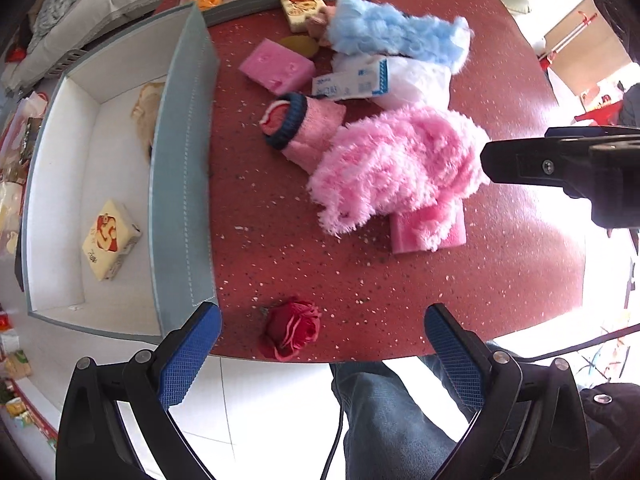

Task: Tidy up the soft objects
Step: 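Move both tools back over the table toward the red rose and pink yarn, then grasp the red fabric rose with the left tool while the right tool grasps the pink yarn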

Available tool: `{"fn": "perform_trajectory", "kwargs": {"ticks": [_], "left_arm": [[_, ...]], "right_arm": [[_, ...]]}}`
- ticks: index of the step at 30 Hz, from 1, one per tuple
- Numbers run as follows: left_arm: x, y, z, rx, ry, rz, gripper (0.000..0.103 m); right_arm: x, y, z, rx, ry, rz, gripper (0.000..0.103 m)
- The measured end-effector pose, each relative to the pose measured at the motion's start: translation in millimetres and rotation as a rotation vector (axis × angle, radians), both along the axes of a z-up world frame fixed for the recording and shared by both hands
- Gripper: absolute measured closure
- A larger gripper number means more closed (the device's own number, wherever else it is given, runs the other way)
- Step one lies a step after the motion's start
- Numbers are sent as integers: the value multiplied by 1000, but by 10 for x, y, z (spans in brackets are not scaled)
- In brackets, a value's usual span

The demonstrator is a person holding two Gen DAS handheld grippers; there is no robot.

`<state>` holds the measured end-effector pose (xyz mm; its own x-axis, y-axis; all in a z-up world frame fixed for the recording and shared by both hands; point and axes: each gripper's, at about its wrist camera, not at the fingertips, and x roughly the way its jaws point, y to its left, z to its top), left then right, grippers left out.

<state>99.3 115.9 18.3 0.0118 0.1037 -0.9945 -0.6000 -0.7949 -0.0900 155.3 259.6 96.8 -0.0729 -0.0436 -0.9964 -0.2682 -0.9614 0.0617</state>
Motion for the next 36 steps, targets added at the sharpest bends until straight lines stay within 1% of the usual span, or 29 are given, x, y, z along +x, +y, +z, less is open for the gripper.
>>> {"fn": "perform_trajectory", "kwargs": {"ticks": [5,8,11,14,16,21,23,25,27,29,30,32,35,36], "left_arm": [[117,53,-293,-70,-37,4,1],[172,88,-472,-116,-18,3,1],[211,98,-635,-146,-4,12,1],[198,59,-766,-144,-19,64,1],[172,37,-818,-126,-33,103,1],[98,58,-904,-104,-46,156,1],[61,47,-912,-88,-54,186,1],[32,9,-935,-74,-74,216,1],[5,-18,-966,-76,-86,229,1],[2,-22,-961,-72,-77,233,1],[-3,-25,-955,-67,-73,241,1],[34,-12,-957,-68,-65,242,1],[90,-7,-966,-60,-50,245,1],[161,26,-1023,-58,-45,248,1]], "right_arm": [[254,183,-323,-14,-85,-71,0],[323,190,-532,-45,-128,-110,0],[326,166,-700,-55,-155,-154,0],[347,150,-728,-28,-125,-187,0],[293,132,-699,-18,-99,-171,0],[41,18,-575,49,-31,-55,0],[-65,-92,-538,67,-17,34,0],[-138,-276,-483,106,4,175,0],[-164,-499,-460,158,16,355,0],[-190,-676,-517,217,2,508,0],[-206,-755,-563,235,-6,561,0],[-256,-839,-666,265,-25,626,0],[-363,-847,-838,249,-68,626,0],[-400,-842,-881,254,-74,620,0]]}}
